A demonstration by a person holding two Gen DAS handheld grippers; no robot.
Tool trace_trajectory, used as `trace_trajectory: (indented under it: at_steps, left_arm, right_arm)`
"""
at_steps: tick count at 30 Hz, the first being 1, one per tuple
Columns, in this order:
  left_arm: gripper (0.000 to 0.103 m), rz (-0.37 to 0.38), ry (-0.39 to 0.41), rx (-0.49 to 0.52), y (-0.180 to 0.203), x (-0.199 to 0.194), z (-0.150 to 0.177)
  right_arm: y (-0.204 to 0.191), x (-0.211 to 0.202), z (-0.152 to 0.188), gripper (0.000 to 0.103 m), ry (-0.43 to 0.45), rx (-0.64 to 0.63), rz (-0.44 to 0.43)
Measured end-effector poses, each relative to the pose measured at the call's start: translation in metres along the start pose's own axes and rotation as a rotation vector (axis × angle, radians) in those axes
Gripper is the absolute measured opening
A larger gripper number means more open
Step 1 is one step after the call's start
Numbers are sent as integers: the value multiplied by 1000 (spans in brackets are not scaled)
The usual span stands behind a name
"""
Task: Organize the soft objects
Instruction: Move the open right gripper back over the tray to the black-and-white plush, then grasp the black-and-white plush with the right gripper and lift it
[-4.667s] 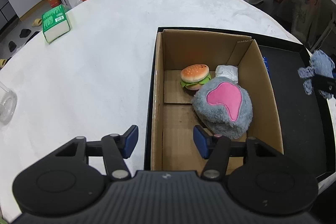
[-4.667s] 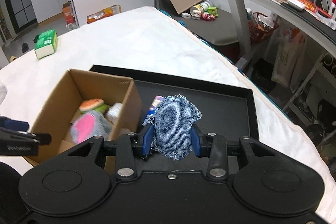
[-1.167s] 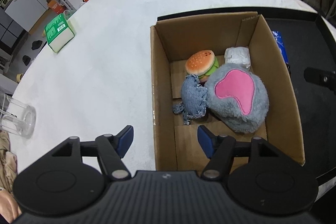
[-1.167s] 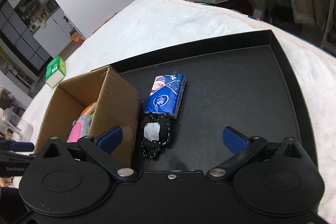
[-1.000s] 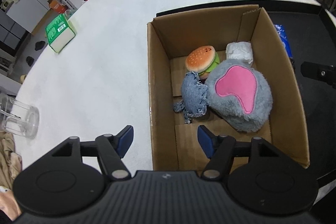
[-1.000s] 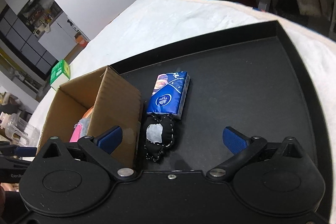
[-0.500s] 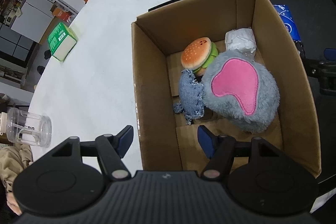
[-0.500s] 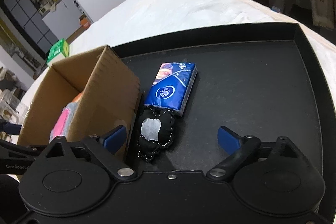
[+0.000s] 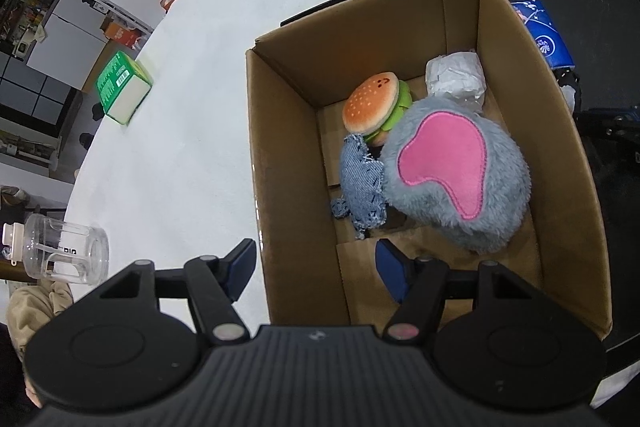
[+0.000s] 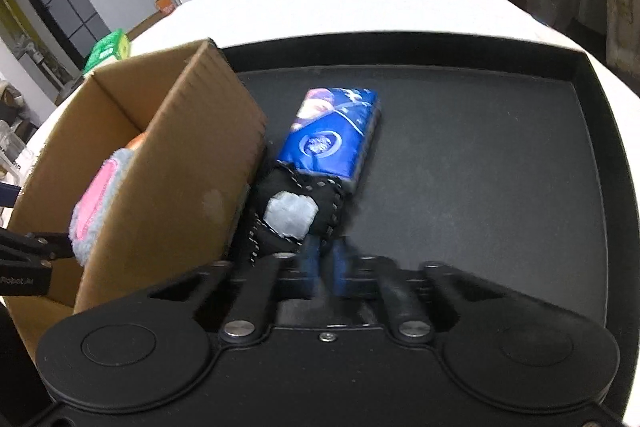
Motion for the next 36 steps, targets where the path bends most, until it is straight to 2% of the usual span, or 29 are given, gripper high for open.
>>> trace_trajectory:
  at_steps: [6,15,18,19,21,24,31,36]
  left_arm:
    - [64,12,14,-17,-3,-5,2]
    - [64,3,38,-34,-7,-13,6]
    - [64,2,45,-40,-8,-15,7]
    - [64,4,46,-42,-8,-15,7]
    - [64,5,50,-42,-9,-16,8]
    - [64,5,52,-43,-9,-16,9]
    - [64,17,50,-54,-12,-12,7]
    - [64,22,39,-49,-12,-8,6]
  right_arm:
    - [13,-10,5,0,-2,16,26]
    - [37,-23,9,0,8,108,8]
    - [38,-23,6,10,16,144,-20]
    - [37,-23,5,24,26,150,-38]
    - [32,-22,0,45,55,141,-48]
    - [21,-18,-6,47,85,111,-50]
    - [10,0,-10,53,76,86,-61]
    - [6,2,-9,53,78,60,-66]
Point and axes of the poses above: each gripper's, at about its wrist camera, not at the fingertips, and x roughly the way its jaws point, y to its right, z to its underside, the point moved 2 cm from there along x, roughly the way its jaws point, and after that the axes turned 10 degrees about z, right-handed, at the moved point
